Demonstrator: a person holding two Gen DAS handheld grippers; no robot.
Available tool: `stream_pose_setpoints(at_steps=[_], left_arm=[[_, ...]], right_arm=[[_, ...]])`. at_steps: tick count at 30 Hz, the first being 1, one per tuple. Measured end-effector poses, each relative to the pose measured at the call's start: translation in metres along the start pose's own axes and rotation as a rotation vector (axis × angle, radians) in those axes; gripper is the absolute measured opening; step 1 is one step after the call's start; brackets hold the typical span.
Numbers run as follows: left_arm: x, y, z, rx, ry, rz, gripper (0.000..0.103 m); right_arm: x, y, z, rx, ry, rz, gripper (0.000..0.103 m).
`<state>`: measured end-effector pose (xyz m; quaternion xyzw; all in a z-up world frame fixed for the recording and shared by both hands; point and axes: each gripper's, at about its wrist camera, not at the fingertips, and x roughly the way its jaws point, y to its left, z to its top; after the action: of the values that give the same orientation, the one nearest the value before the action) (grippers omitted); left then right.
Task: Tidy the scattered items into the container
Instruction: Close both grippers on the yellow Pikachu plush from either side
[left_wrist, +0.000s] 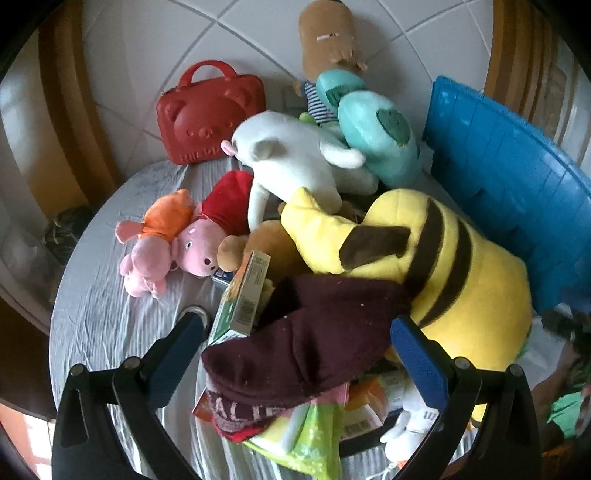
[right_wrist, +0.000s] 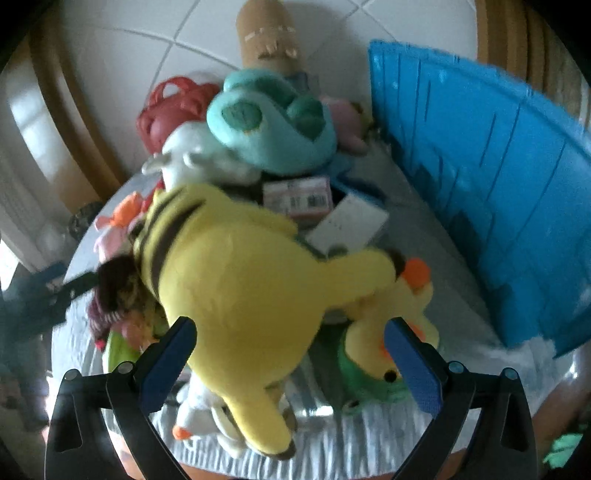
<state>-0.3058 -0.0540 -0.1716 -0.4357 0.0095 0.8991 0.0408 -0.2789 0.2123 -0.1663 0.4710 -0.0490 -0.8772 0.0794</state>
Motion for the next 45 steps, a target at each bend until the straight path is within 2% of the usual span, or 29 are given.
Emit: stream_pose_setpoints(at_steps=[8, 14, 24, 28, 33, 39, 45], left_arm=[[0.005, -0.012, 0.001, 0.103, -0.016, -0.053, 0.103], [0.004, -0.028, 0.006, 0.158, -0.032, -0.093, 0.103], [0.044, -0.07, 0.038, 0.126, 0.0, -0.061, 0.103], [0.069, -0.09, 0.052, 0.11, 0.023, -0.031, 0.103], [0.075, -0.11, 0.066, 0.167, -0.006, -0.002, 0.103], [0.074, -0.109, 0.069, 0.233, 0.003, -0.014, 0.103], [0.045, -0.094, 0.075, 0.248, -0.039, -0.077, 0.103]], right_arm=[[0.037, 0.022, -0.038, 0.028, 0.095, 0.033, 0.103], [0.044, -0.009, 0.001, 0.015, 0.019, -0.021, 0.103], [0.055, -0.061, 0.068, -0.006, -0.113, -0.114, 0.103], [0.071, -0.089, 0.088, -0.013, -0.074, -0.027, 0.103], [0.072, -0.096, 0.098, -0.034, -0.039, 0.046, 0.103], [0.063, -0.096, 0.09, -0.032, -0.034, 0.058, 0.103], [0.065, -0.093, 0.082, -0.024, -0.016, 0.049, 0.103]])
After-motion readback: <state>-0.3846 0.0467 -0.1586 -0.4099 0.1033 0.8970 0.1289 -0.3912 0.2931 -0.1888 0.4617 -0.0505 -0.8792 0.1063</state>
